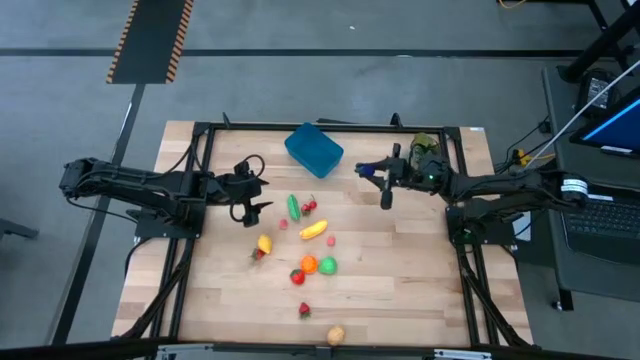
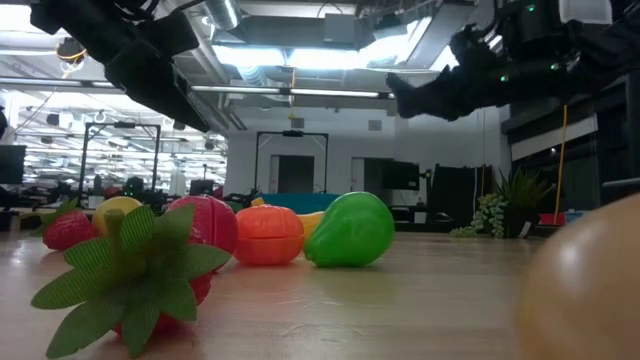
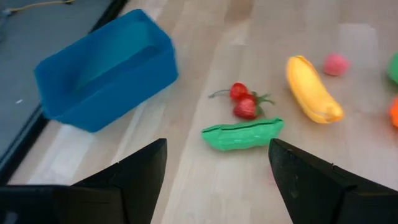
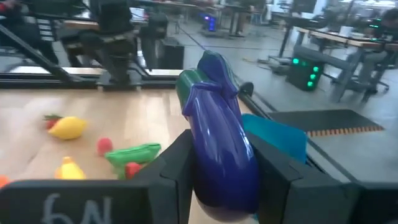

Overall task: Pick and placing Produce into tupperware
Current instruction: Put the violet eggplant into the blue bin

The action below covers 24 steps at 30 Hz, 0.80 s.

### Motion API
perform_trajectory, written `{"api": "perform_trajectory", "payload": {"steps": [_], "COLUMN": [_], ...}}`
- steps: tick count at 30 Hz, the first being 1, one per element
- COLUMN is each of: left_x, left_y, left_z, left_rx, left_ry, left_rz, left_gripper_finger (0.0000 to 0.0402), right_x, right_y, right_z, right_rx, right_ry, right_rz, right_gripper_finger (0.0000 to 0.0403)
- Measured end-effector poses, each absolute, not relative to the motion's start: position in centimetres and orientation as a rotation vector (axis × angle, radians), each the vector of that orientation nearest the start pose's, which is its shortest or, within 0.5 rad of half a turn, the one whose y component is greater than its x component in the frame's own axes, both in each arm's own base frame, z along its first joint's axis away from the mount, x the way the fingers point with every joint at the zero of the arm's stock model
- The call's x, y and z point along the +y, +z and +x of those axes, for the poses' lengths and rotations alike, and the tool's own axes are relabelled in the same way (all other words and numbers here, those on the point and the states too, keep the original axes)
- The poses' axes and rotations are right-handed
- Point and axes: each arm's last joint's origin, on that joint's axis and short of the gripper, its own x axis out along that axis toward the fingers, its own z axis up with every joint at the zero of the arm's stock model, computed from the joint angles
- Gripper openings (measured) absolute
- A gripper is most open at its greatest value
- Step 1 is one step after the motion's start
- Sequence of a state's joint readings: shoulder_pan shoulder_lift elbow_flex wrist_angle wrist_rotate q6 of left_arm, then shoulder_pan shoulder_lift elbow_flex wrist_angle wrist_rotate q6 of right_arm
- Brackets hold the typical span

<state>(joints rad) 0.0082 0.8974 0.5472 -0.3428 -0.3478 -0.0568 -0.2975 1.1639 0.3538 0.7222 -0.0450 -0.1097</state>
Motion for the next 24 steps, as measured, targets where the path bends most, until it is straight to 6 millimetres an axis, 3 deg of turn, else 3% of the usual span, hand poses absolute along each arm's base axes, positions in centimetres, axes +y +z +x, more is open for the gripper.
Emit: {"api": "perform_trajectory", "payload": {"steps": [9,24], "left_x": [1.2,1.2], "left_y": [22.2,22.1], "left_z": [17.9,17.8], "left_rx": [0.672,0.685], "left_ry": [0.397,0.397], "left_rz": [0.064,0.067], "left_gripper_finger": [0.0275,0.0275], "right_x": [-8.0,-14.5], "right_y": [19.5,19.6], "right_z": [25.3,31.3], "right_rx": [0.178,0.363], "right_ry": [-0.262,-0.187], "right_rz": [-0.130,-0.077], "right_gripper_finger": [0.0122,0.0122]}}
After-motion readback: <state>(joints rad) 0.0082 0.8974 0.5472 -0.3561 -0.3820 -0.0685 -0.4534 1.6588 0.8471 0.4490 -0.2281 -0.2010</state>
